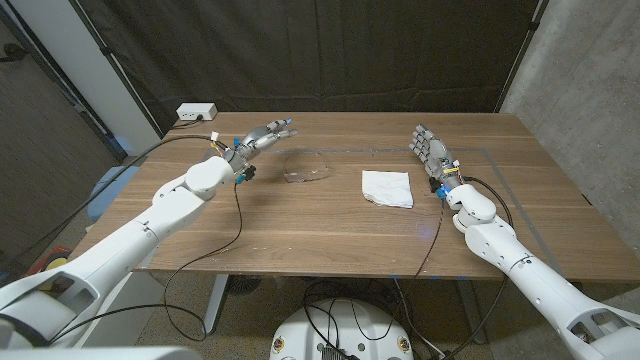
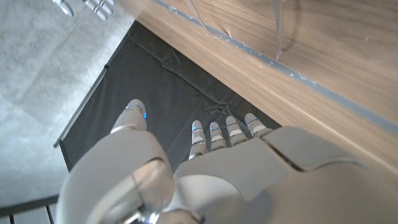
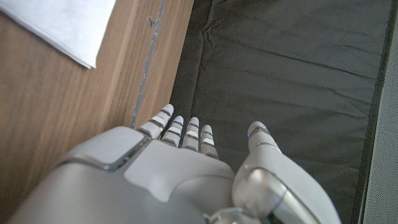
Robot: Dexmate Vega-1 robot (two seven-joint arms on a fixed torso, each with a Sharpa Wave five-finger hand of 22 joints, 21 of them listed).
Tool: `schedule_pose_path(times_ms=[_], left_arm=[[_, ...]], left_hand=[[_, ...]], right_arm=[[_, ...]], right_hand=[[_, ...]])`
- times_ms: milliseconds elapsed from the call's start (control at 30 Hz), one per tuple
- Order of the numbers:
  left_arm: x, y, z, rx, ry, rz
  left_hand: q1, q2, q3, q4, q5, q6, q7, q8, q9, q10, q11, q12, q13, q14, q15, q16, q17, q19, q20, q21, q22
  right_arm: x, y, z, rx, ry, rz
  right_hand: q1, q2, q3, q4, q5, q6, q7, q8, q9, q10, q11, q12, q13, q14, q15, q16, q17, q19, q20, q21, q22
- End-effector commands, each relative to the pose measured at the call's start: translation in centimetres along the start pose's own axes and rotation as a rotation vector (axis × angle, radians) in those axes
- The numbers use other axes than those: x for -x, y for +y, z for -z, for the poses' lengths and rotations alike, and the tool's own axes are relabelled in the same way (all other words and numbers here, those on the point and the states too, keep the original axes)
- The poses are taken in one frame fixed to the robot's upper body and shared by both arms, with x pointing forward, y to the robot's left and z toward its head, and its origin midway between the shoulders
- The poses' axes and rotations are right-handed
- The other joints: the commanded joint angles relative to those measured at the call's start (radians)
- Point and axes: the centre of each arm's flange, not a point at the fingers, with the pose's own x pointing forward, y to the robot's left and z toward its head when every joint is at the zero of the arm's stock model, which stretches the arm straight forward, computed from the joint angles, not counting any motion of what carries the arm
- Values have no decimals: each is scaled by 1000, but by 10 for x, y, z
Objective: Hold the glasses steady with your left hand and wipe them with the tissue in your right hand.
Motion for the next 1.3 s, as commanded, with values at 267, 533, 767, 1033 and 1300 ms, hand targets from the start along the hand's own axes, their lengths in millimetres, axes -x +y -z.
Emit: schedule_pose_path(times_ms=[267, 533, 767, 1033, 1300], left_arm=[[-6, 25, -62, -524, 76, 100], [-18, 35, -86, -650, 113, 226], [-29, 38, -103, -784, 179, 337], [-38, 30, -116, -917, 234, 448], [-44, 22, -122, -991, 253, 501]], left_hand=[[53, -23, 4, -31, 0, 69, -11, 34, 14, 5, -16, 22, 24, -3, -8, 14, 34, -19, 2, 2, 7], [77, -40, -5, -34, -2, 187, -49, 84, 21, -10, -9, 30, 41, -40, 0, 7, 63, -34, 7, 0, 11], [86, -41, -6, -33, -3, 194, -42, 88, 22, -18, -6, 30, 46, -59, 11, 1, 71, -45, 12, -3, 12], [102, -45, -12, -28, -5, 212, -25, 96, 25, 26, -12, 59, 60, -18, 5, 20, 94, -4, 3, 18, 13], [126, -32, -5, -30, -5, 248, -7, 112, 27, 7, -4, 53, 64, -33, 15, 14, 102, -5, 8, 20, 13]], right_arm=[[7, 2, 1, -9, -11, 8], [7, 3, 1, -9, -11, 8], [8, 4, 3, -10, -9, 11], [8, 2, 2, -10, -12, 18], [7, 3, 4, -13, -8, 18]], right_hand=[[12, -3, 6, -2, 4, 9, 4, 7, 1, 9, -3, 7, 3, 5, 0, 5, 4, 8, -1, 2, 6], [12, -4, 6, -2, 4, 12, 6, 8, 1, 12, -3, 8, 3, 5, 0, 5, 4, 8, -1, 2, 6], [12, -4, 6, -2, 4, 13, 7, 8, 1, 14, 0, 8, 3, 6, 0, 5, 4, 9, -2, 2, 6], [11, -4, 5, -2, 4, 14, 8, 7, 1, 15, -1, 8, 3, 6, 0, 4, 4, 8, -2, 2, 6], [11, -4, 4, -2, 4, 16, 10, 7, 1, 17, 0, 8, 3, 6, -1, 4, 4, 9, -2, 2, 7]])
